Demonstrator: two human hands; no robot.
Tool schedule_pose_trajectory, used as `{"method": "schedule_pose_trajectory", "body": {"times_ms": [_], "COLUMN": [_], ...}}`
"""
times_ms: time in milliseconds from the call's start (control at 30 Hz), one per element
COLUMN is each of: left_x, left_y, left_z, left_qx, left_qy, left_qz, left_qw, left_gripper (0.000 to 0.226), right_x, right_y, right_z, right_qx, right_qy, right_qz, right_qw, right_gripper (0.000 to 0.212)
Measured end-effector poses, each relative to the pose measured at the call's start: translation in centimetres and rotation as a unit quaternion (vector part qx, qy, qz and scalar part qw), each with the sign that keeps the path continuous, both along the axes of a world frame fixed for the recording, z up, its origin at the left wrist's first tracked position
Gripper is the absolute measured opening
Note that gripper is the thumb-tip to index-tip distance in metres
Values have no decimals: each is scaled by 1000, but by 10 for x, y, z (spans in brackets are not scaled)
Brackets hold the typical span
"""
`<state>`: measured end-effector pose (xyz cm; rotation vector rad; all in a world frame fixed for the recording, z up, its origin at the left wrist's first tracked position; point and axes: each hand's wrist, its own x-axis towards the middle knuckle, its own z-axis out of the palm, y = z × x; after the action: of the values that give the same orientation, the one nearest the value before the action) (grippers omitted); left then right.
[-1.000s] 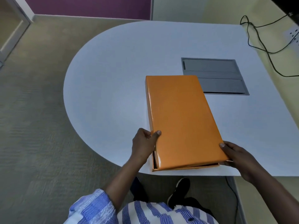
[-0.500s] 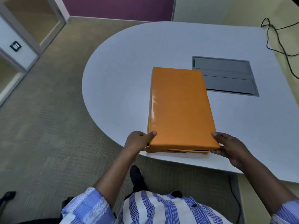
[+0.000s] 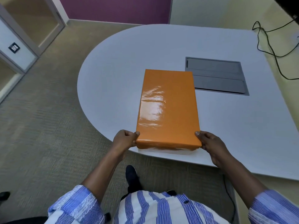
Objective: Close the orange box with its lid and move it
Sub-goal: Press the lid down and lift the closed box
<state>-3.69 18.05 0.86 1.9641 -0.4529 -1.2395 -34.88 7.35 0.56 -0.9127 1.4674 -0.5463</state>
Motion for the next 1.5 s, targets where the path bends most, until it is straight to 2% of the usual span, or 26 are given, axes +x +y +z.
{"method": "schedule_pose_trajectory", "body": {"times_ms": [367, 433, 500, 567, 633, 767, 900, 1033, 1100, 1200, 1267, 1367, 1500], "left_x": [3, 3, 1, -5, -15, -25, -21, -18, -17, -7, 6, 27, 43], "left_y": [-2, -4, -6, -5, -2, -1, -16, -60, -93, -152, -193, -247, -277], "left_z": [-10, -8, -5, -3, -4, -4, 3, 7, 9, 9, 7, 1, -17], "left_qx": [20, 29, 37, 34, 26, 33, 62, 7, -8, -11, -7, -5, -35], "left_qy": [-47, -72, -86, -92, -119, -157, -169, -300, -378, -463, -484, -497, -500], "left_qz": [-59, -81, -103, -131, -158, -159, -202, -270, -299, -355, -386, -415, -425], "left_qw": [997, 994, 990, 986, 980, 974, 963, 915, 876, 812, 785, 762, 754], "left_gripper": [20, 27, 45, 68, 80, 81, 79, 83, 91, 92, 91, 90, 92], "right_x": [1, 1, 1, 3, 6, 7, 4, 20, 41, 74, 90, 107, 123], "right_y": [1, -3, -6, -4, 6, 17, 3, -35, -63, -114, -150, -197, -223], "right_z": [-17, -15, -13, -13, -17, -28, -25, -19, -17, -15, -15, -15, -18], "right_qx": [12, 12, -3, -35, -67, -90, -104, -220, -275, -305, -301, -286, -290], "right_qy": [46, 61, 81, 105, 133, 144, 161, 231, 285, 357, 387, 412, 425], "right_qz": [54, 64, 68, 91, 132, 150, 180, 210, 240, 272, 283, 279, 286], "right_qw": [997, 996, 994, 990, 980, 974, 965, 924, 886, 840, 824, 819, 809], "right_gripper": [60, 60, 67, 85, 98, 98, 103, 100, 96, 95, 94, 95, 96]}}
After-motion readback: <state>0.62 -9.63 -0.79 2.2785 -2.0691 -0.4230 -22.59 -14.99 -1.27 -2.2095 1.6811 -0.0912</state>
